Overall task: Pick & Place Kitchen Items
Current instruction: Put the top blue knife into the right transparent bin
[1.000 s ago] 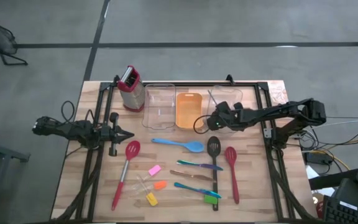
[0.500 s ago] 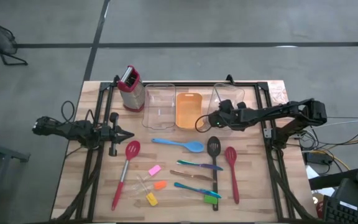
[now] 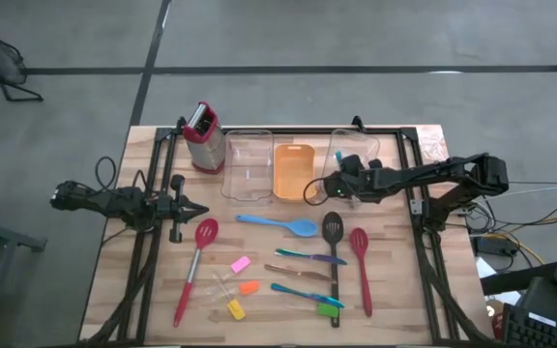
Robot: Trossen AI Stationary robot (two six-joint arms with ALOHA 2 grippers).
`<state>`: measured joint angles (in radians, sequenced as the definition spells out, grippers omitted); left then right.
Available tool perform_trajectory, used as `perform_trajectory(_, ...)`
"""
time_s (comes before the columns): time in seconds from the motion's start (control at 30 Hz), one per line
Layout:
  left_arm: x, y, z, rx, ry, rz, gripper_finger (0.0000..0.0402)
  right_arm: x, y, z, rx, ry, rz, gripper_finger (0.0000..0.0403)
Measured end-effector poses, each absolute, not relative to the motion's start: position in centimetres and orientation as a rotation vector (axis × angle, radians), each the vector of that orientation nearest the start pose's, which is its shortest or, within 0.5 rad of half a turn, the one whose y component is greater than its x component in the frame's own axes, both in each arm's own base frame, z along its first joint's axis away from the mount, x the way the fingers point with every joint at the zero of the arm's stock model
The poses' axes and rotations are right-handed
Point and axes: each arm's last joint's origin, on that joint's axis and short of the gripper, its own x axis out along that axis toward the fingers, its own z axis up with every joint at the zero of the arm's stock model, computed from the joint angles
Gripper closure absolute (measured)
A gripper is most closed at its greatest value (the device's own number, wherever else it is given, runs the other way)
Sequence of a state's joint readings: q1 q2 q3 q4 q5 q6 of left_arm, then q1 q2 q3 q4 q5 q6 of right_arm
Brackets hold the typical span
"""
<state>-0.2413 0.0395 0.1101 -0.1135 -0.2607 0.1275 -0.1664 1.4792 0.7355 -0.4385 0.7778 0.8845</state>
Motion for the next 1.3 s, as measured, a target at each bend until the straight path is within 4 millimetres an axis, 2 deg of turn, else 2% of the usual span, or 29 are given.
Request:
perform_trajectory(0.13, 9.1, -1.5, 18.7, 0.138, 0.043, 0.017, 0.0383, 25.1, -5.8, 17.1, 0.329, 0.734, -1.170, 0.0322)
perform_trajectory(0.27, 9.1, -1.5, 18.7, 0.138, 0.043, 0.016, 0.0381, 26.6, -4.7, 18.7, 0.273, 0.756, -1.035, 0.0310)
perform_trajectory(0.43, 9.1, -1.5, 18.7, 0.138, 0.043, 0.016, 0.0382, 28.4, -1.9, 20.7, 0.213, 0.796, -0.776, 0.0299)
perform_trajectory(0.57, 9.1, -1.5, 18.7, 0.138, 0.043, 0.017, 0.0383, 29.1, 1.0, 21.2, 0.169, 0.852, -0.536, 0.0292)
perform_trajectory(0.7, 9.1, -1.5, 18.7, 0.138, 0.044, 0.016, 0.0380, 29.7, 4.3, 20.6, 0.111, 0.871, -0.348, 0.0285)
perform_trajectory(0.97, 9.1, -1.5, 18.7, 0.139, 0.047, 0.016, 0.0383, 31.1, 8.8, 18.1, 0.048, 0.909, -0.206, 0.0273)
perform_trajectory(1.1, 9.2, -1.5, 18.6, 0.139, 0.048, 0.016, 0.0380, 32.5, 10.5, 17.0, 0.017, 0.954, -0.174, 0.0268)
perform_trajectory(1.3, 9.2, -1.5, 18.6, 0.140, 0.051, 0.016, 0.0383, 34.4, 11.7, 15.9, -0.015, 1.051, -0.168, 0.0258)
